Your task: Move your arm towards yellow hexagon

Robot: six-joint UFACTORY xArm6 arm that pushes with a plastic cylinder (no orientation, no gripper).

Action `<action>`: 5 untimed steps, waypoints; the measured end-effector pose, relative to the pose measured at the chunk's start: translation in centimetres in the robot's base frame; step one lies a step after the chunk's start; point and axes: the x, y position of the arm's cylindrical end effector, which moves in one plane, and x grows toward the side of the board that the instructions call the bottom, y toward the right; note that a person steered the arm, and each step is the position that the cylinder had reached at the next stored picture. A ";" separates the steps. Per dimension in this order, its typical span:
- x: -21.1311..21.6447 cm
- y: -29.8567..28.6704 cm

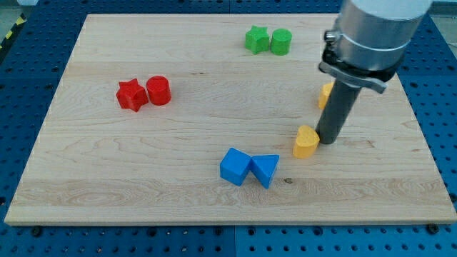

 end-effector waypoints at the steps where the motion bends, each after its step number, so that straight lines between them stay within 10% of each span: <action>1: 0.6 -1.8; 5: 1.4 -7.4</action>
